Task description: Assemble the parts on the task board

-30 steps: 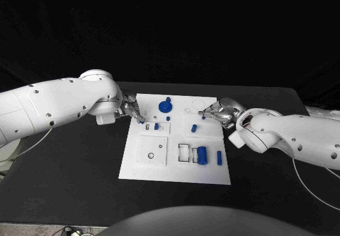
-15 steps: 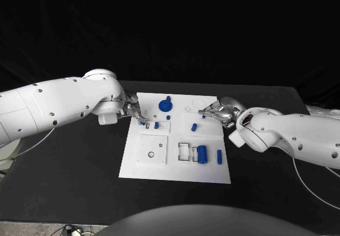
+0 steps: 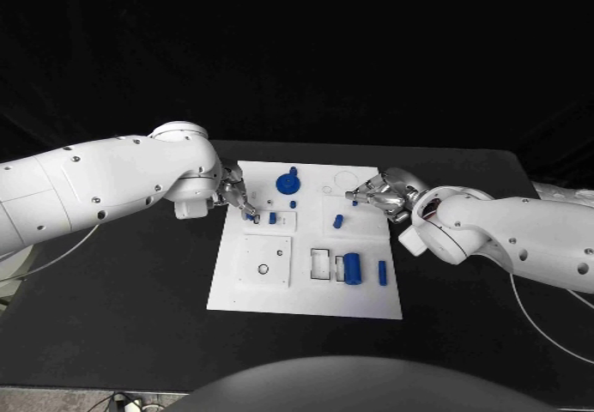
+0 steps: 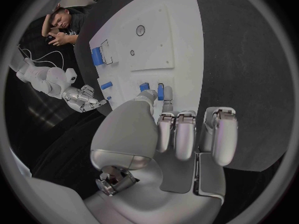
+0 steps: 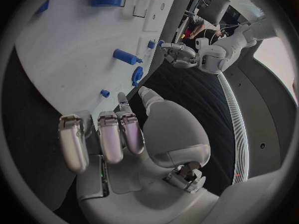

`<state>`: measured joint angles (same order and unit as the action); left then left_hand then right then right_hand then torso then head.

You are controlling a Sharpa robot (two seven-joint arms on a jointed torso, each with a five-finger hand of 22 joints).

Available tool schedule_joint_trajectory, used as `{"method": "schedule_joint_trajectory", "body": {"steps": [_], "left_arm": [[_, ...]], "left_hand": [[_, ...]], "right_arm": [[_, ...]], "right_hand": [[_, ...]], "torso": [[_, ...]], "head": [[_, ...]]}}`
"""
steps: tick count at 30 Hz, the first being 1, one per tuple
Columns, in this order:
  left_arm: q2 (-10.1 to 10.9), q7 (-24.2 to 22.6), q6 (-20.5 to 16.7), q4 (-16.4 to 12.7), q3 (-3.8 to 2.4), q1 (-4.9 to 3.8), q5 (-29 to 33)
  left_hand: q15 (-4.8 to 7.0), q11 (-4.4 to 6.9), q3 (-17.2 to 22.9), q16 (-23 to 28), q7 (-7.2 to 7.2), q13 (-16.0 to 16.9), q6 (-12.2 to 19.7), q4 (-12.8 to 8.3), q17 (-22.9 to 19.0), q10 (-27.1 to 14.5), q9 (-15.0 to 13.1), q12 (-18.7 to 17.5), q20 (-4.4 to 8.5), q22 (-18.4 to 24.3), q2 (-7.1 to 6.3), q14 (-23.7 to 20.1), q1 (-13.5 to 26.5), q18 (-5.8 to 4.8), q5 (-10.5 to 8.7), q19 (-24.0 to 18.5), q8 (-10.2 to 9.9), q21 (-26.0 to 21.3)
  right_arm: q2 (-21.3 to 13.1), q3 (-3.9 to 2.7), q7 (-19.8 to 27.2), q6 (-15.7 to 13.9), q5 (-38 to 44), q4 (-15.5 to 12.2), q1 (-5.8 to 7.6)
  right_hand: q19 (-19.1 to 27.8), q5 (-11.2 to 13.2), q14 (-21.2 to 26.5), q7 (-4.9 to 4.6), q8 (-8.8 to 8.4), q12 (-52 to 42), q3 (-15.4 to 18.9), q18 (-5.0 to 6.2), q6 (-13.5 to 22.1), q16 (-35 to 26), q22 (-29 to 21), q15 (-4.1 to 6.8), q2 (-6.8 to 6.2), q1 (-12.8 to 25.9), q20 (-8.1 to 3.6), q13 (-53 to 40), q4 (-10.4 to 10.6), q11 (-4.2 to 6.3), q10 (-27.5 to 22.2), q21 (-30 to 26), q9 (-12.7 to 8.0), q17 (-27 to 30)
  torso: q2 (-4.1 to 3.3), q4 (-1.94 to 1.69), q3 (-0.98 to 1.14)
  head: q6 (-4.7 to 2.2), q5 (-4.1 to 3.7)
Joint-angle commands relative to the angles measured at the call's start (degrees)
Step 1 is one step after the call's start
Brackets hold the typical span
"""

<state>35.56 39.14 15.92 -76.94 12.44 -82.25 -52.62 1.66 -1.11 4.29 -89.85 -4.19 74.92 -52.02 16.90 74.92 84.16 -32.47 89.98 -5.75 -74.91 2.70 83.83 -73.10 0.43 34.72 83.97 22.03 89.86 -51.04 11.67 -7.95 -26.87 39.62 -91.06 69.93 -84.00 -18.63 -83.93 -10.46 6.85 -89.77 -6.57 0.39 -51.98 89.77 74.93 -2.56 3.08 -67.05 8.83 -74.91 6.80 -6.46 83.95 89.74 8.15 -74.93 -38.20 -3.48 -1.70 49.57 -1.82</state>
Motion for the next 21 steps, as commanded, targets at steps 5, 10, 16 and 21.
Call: {"method": "schedule_joint_trajectory", "body": {"steps": [5,10,16,21], "left_arm": [[-0.4,1.5,-0.5,-0.3,-0.01,0.03,0.3],[-0.6,2.3,-0.7,-0.5,0.0,0.18,0.3],[-0.8,2.8,-1.3,-0.6,0.02,0.55,0.1],[-0.7,2.7,-1.8,-0.8,0.02,0.7,-0.3]], "left_hand": [[0.11,0.39,0.3,-0.1,0.05,15.1,-0.4,-0.1,15.1,5.8,0.1,0.0,0.4,-15.1,0.7,6.2,0.0,-0.43,0.29,6.0,-0.4,0.1],[0.11,0.39,0.3,-0.1,0.04,15.1,-0.4,-0.1,15.1,5.8,0.1,0.0,0.4,-15.1,0.7,6.2,0.0,-0.43,0.29,6.0,-0.4,0.1],[0.12,0.39,0.4,-0.1,0.03,15.1,-0.4,-0.1,15.1,5.8,0.1,0.0,0.4,-15.1,0.76,6.2,0.0,-0.43,0.28,6.0,-0.4,0.1],[0.12,0.39,0.5,-0.1,0.02,15.1,-0.4,-0.1,15.1,5.8,0.1,0.0,0.4,-15.1,0.8,6.2,0.0,-0.43,0.28,6.0,-0.4,0.1]], "right_arm": [[0.1,0.0,0.2,0.5,0.3,-0.1,-0.04],[0.2,0.0,0.2,0.5,0.3,-0.1,-0.04],[0.1,0.0,0.1,0.5,0.3,-0.1,-0.04],[0.1,0.0,0.1,0.6,0.3,-0.1,-0.04]], "right_hand": [[-6.0,-0.3,-6.1,-0.31,0.38,-0.2,0.4,-0.39,0.2,0.2,15.1,-0.48,0.01,-0.6,0.48,-15.1,0.0,-0.28,6.1,0.3,0.1,-15.1],[-6.0,-0.3,-6.1,-0.31,0.38,-0.2,0.4,-0.39,0.2,0.2,15.1,-0.48,0.01,-0.6,0.48,-15.1,0.0,-0.28,6.1,0.3,0.1,-15.1],[-6.0,-0.3,-6.1,-0.31,0.38,-0.2,0.4,-0.39,0.2,0.2,15.1,-0.48,0.01,-0.6,0.48,-15.1,0.0,-0.28,6.1,0.3,0.1,-15.1],[-6.0,-0.3,-6.1,-0.31,0.38,-0.2,0.4,-0.39,0.2,0.2,15.1,-0.48,0.01,-0.6,0.48,-15.1,0.0,-0.28,6.1,0.3,0.1,-15.1]], "torso": [[0.0,-0.05,0.0],[0.01,-0.01,0.02],[-0.01,0.02,0.0],[0.0,-0.06,0.02]], "head": [[-0.01,0.02],[-0.06,0.04],[-0.02,-0.01],[0.07,-0.03]]}}
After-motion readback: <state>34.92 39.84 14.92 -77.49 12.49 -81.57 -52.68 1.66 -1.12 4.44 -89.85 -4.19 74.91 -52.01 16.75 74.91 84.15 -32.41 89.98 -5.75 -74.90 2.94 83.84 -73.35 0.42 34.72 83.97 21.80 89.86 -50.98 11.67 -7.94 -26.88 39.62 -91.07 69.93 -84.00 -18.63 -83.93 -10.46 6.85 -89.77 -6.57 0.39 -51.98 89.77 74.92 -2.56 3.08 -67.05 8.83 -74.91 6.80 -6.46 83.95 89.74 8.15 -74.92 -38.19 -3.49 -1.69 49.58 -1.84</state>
